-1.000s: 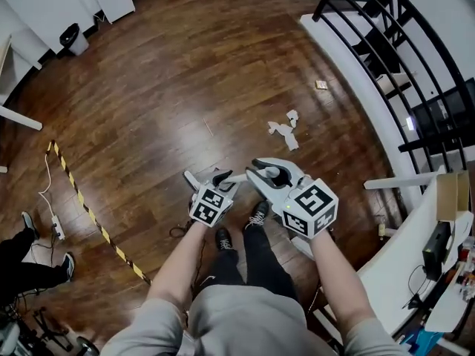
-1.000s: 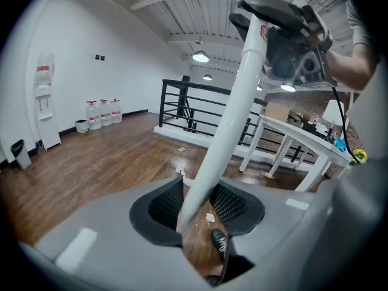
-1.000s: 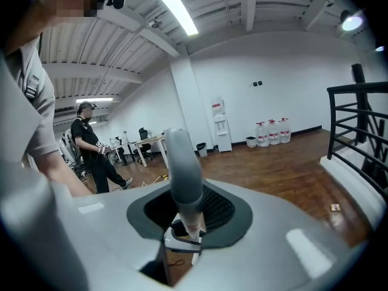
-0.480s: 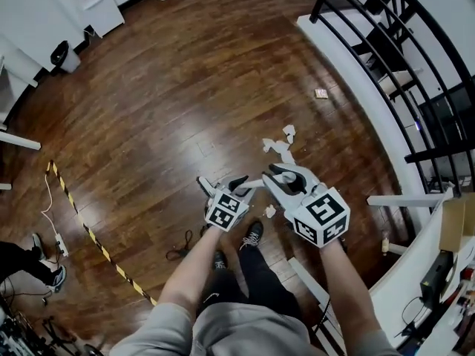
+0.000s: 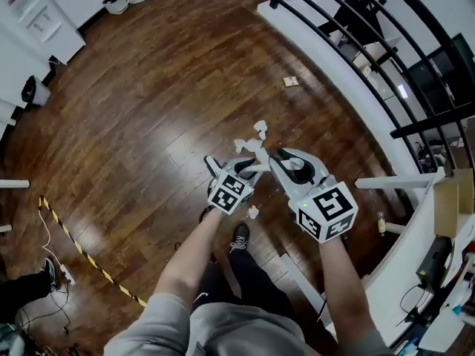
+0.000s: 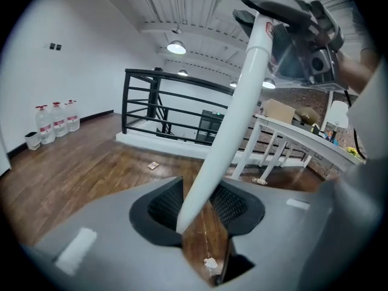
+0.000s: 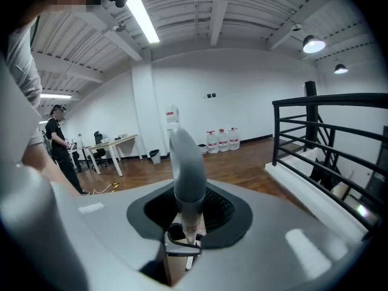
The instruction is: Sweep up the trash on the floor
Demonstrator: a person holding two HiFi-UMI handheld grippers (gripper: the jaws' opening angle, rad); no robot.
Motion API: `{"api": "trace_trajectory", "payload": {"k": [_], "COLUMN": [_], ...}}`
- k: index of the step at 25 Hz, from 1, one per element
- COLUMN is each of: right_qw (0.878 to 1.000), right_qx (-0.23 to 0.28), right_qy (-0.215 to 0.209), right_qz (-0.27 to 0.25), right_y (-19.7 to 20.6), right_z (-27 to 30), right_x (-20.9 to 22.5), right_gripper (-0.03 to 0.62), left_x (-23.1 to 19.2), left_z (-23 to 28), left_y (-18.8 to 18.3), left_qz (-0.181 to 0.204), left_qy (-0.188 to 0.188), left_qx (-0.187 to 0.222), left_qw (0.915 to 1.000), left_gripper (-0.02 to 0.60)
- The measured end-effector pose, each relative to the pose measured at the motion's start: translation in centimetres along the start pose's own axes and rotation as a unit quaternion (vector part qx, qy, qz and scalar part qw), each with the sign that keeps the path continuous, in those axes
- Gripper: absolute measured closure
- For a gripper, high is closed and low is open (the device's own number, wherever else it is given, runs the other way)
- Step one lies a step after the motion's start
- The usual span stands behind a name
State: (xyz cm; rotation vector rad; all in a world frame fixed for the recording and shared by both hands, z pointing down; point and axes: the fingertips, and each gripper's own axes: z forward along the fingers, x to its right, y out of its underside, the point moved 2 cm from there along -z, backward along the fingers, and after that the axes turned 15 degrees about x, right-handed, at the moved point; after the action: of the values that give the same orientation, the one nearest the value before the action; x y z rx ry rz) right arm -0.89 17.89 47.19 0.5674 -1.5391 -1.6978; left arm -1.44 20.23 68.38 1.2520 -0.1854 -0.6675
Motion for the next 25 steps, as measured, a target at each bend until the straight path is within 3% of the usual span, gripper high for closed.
{"api": "trace_trajectory", "payload": {"k": [7, 14, 17, 25], "right_qw": [0.996, 0.982, 0.967, 0.902], "right_qx": [0.041, 0.075, 0.090, 0.128], "right_qy": [0.077, 0.168, 0.234, 0.410], "right_qz": [0.024, 0.048, 0.052, 0.046], "right_y": [-1.1, -3.2, -4.3, -6.1], "right_z": [-3.3, -6.2, -7.6, -12.4], "right_x": [7.1, 8.4, 7.2, 2.0], "right_gripper": [0.516, 0.516, 0.516, 0.516], "left_x": [2.2, 5.6, 7.7, 14.0], "left_z": [7.6, 8.0, 6.7, 2.0], "left_y": [-2.7, -4.6, -5.0, -5.4], "left_qz": [0.037, 0.066, 0.073, 0.092], "left_qy": [0.080, 0.183, 0.253, 0.435], "left_qx": [-0.009, -0.036, -0.047, -0.080], "left_qw": [0.9961, 0.9803, 0.9634, 0.8924], "left_gripper": [0.446, 0.457, 0.462, 0.464]}}
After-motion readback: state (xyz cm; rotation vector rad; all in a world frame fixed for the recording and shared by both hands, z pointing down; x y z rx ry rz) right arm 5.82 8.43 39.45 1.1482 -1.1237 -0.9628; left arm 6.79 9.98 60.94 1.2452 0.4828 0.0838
